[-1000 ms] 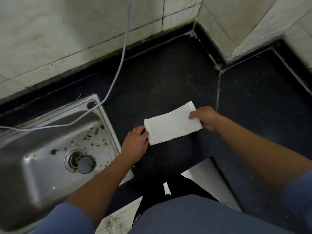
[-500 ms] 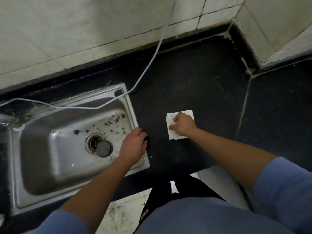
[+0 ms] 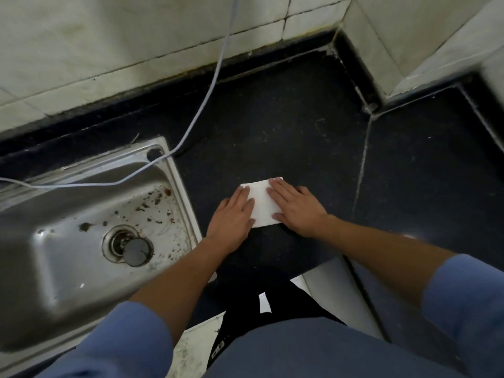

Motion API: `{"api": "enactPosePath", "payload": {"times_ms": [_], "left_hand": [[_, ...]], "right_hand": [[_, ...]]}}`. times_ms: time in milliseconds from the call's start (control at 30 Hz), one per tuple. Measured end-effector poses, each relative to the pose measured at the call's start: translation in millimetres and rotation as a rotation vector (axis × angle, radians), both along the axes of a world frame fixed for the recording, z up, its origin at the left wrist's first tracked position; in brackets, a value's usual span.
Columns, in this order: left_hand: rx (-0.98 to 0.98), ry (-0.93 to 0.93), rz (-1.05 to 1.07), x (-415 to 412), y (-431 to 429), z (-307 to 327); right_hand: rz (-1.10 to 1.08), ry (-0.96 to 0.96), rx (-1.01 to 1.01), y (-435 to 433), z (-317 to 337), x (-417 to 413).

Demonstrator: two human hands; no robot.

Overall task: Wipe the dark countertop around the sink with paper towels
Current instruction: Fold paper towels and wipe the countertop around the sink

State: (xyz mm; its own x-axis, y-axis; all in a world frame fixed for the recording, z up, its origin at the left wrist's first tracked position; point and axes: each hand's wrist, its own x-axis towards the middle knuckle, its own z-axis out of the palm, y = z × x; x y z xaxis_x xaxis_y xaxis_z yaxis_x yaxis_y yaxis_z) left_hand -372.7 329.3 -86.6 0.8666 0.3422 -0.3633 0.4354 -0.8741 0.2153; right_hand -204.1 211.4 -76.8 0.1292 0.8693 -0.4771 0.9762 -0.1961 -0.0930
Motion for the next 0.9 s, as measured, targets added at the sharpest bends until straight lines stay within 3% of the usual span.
{"api": "enactPosePath", "payload": {"times_ms": [300,500,767,900], "left_hand": [[0.007,0.022,0.019,-9.5,3.6,-0.7],[0.020,-0.077,0.229,-35.1,-6.6,18.9],[0.071,-0.115,0.478,-93.5,-32.2,23.2],[0.059,-0.129,0.540,-107.4,-38.4,28.3]], "right_hand": [[0.097,-0.062,-0.044,-12.7,-4.0,21.5],[0.076,0.012,0.077,41.6,18.7,21.4],[-0.009,0.137,-0.230,92.9,14.0,4.4],[-0.099,0.296,-0.207,90.1,12.2,0.3]]}}
